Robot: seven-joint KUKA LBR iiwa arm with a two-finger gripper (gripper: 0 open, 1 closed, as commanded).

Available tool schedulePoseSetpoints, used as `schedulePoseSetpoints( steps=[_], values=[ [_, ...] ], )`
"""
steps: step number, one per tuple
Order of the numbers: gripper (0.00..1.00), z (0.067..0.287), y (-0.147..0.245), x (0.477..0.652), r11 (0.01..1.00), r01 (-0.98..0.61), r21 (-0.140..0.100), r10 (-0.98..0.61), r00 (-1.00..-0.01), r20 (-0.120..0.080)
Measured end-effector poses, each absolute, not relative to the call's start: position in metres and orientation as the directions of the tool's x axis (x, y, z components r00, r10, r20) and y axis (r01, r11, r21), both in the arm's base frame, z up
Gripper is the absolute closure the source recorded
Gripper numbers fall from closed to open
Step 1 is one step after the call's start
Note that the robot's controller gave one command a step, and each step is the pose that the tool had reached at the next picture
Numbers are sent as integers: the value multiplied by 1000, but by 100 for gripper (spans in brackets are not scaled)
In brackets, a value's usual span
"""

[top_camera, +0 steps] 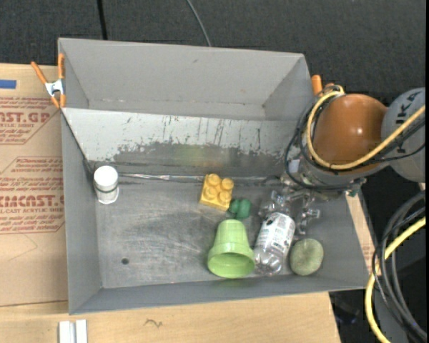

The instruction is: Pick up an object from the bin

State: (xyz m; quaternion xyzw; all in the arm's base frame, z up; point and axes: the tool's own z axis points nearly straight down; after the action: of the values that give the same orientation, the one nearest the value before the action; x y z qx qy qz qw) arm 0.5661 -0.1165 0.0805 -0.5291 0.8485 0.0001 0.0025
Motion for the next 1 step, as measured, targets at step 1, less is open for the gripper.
schedulePoseSetpoints(
  steps=[1],
  values=[
    [100, 84, -116, 565, 440, -898, 3, -898, -440, -3]
  ],
)
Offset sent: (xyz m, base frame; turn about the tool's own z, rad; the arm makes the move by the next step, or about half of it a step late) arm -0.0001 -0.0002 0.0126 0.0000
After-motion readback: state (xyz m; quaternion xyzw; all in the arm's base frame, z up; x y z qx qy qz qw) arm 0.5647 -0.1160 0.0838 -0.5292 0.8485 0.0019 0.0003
